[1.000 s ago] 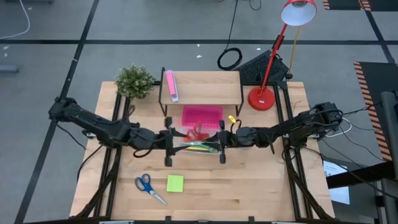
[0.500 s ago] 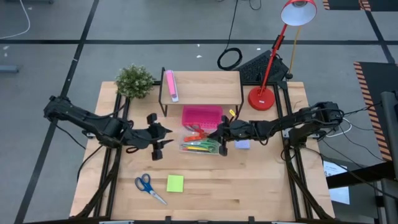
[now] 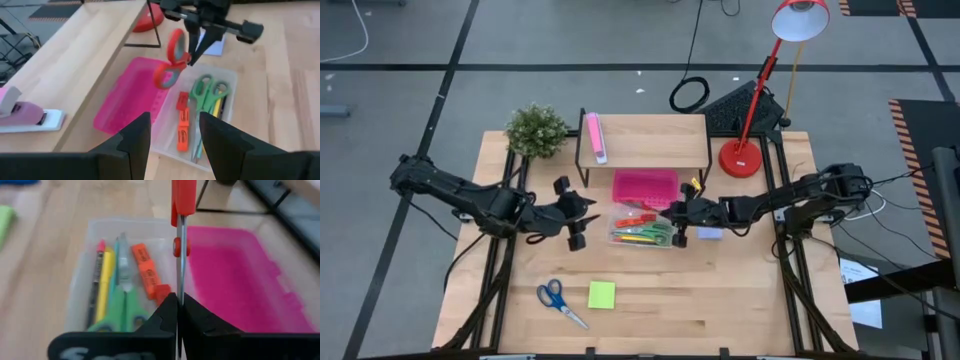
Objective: Pack school essentials
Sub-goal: Put the red scissors into the supply box
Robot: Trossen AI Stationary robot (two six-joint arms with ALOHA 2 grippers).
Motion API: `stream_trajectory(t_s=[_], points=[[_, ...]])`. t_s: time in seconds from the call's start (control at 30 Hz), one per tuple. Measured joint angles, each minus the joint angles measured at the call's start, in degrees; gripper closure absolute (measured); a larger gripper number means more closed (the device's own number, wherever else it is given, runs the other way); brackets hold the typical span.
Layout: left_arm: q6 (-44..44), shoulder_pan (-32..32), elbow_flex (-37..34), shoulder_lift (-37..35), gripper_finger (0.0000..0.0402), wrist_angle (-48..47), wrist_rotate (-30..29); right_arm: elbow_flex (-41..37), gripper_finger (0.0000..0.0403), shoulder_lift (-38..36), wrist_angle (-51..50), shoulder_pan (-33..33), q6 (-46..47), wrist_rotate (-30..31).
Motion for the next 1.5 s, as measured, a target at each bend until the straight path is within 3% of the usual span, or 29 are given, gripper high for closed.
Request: stream_trajectory(t_s=[0.2,0.37,0.57,0.67,0.83,0.97,1.13,1.27,1.5], points=[[1.39,0.44,0.00,2.12,0.0229,5.11,-1.47,0.83,0.0403,1.06,0.17,2.07,-1.63,7.67],[8.61,1.09,0.02,7.56,0.0217,12.04,-2.42,3.94,0.0403,4.75,-1.39,2.89,-2.61,6.36],[14.44,3.28,-0.02,13.25,0.0160,17.57,-3.46,5.20,0.0403,7.10,-2.44,2.98,-3.93,6.25],[16.55,4.89,-0.02,14.83,0.0152,18.29,-0.84,5.27,0.0403,7.19,-2.34,3.12,-4.04,6.26],[18.37,7.19,-0.02,16.92,0.0203,20.10,3.39,5.27,0.0403,7.19,-1.82,3.07,-4.19,6.43],[21.92,8.05,0.00,18.30,0.0281,22.21,7.82,5.27,0.0403,7.19,-1.87,3.08,-4.28,6.43],[25.59,8.11,0.04,19.88,0.0379,22.15,9.05,5.22,0.0383,7.19,-2.13,3.05,-5.35,4.99],[27.57,8.11,0.00,20.94,0.0371,21.19,8.59,5.25,0.0330,5.77,-2.48,3.51,-4.07,4.26],[32.00,8.21,-1.76,22.67,0.0379,23.72,9.22,5.25,0.0224,-2.74,-12.14,4.07,3.76,-1.46]])
